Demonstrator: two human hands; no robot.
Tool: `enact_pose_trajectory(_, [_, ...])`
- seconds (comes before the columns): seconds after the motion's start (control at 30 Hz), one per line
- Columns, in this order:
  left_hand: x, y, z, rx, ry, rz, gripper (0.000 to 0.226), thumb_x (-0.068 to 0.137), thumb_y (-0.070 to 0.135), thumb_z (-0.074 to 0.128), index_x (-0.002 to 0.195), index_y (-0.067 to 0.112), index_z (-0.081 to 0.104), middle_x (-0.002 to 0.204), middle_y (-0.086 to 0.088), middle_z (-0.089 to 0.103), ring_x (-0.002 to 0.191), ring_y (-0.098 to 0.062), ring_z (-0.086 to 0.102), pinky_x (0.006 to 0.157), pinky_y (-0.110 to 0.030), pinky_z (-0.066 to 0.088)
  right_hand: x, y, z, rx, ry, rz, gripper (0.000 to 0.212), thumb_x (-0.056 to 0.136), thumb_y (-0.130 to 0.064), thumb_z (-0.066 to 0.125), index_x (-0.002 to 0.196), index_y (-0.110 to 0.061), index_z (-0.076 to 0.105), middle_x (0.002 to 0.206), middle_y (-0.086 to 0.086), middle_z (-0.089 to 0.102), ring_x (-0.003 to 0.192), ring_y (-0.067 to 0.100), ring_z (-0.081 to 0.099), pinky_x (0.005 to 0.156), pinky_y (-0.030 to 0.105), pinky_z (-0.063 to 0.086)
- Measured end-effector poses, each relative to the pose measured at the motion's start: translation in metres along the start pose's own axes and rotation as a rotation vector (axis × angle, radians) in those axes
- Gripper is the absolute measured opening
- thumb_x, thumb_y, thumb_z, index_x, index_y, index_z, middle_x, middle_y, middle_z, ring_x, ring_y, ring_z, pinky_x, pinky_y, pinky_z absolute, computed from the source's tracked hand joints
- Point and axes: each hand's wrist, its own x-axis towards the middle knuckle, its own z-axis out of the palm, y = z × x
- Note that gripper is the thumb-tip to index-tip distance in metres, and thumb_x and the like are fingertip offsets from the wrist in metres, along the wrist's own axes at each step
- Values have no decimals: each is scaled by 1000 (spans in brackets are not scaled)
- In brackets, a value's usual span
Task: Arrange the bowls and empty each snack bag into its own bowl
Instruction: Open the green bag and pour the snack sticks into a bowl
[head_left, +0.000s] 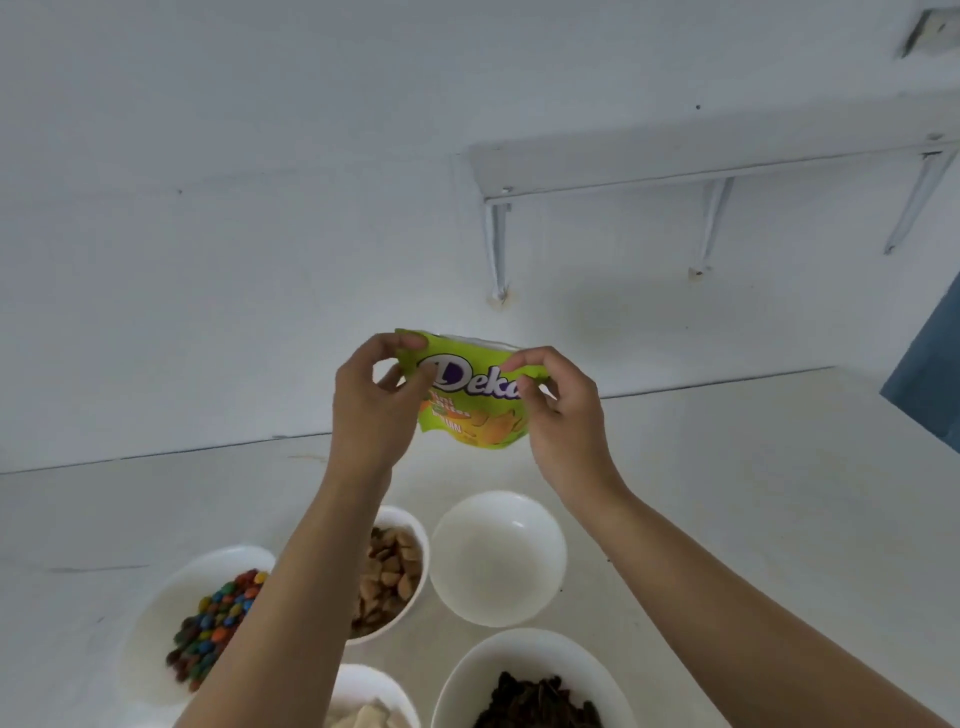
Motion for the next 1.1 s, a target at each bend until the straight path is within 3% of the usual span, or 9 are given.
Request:
enact_pose_trajectory(0.1, [-8,10,-55,13,73,38,21,89,-4,70,100,13,65,99,7,66,83,-4,74,70,-12,54,-6,-18,45,29,-91,-11,36,96,8,48,87,-22,66,96,-10,68,91,11,63,78,30,52])
enact_pose_trajectory(0.23, [-21,16,-137,92,209,48,20,92,-1,69,107,11,64,102,2,69,80,-3,75,59,-10,51,-21,-39,113,80,-202,-12,34,96,8,47,87,-18,66,96,-3,68,77,-1,58,64,14,45])
enact_pose_trajectory(0.3, [-28,17,-179,155,302,53,18,93,1,68,106,14,66,102,0,71,74,2,73,55,-11,49,-31,-48,148,117,-277,-10,33,96,8,46,88,-17,66,97,-5,68,80,-4,61,64,10,46])
enact_pose_trajectory(0.5, [-57,12,-298,363,457,23,24,93,10,71,103,31,68,96,2,72,71,-1,72,58,-17,55,-67,-62,255,144,-457,-42,38,94,9,46,95,-24,67,103,-13,69,100,14,65,78,19,52])
enact_pose_trajectory(0.57, [-67,9,-332,405,485,4,28,93,10,71,104,35,70,95,2,73,68,-7,74,62,-28,58,-81,-65,288,171,-514,-17,40,94,10,46,99,-25,66,102,-10,69,96,15,66,75,25,56])
enact_pose_trajectory(0.63, [-78,5,-362,452,518,-18,29,94,10,70,108,35,71,96,2,73,68,-7,74,62,-28,57,-96,-67,317,203,-575,12,41,95,11,46,102,-23,66,103,-4,69,92,11,67,67,21,54])
enact_pose_trajectory(0.7, [-89,1,-388,495,550,-40,28,94,11,69,108,35,72,97,3,73,70,-9,75,61,-27,55,-110,-66,346,208,-629,33,42,95,11,45,106,-23,66,106,-1,68,93,10,67,65,17,52])
enact_pose_trajectory(0.97, [-128,-32,-457,572,624,-161,16,92,20,73,93,36,73,90,2,71,64,-18,74,63,-51,61,-156,-47,425,149,-763,68,47,89,14,43,97,-23,70,106,-7,70,98,12,68,69,23,57])
enact_pose_trajectory(1.1, [-143,-55,-470,544,611,-233,19,90,14,74,89,33,76,90,9,75,64,-14,75,62,-41,61,-172,-26,443,34,-822,110,40,89,9,50,89,-24,72,105,0,71,100,16,66,61,14,52])
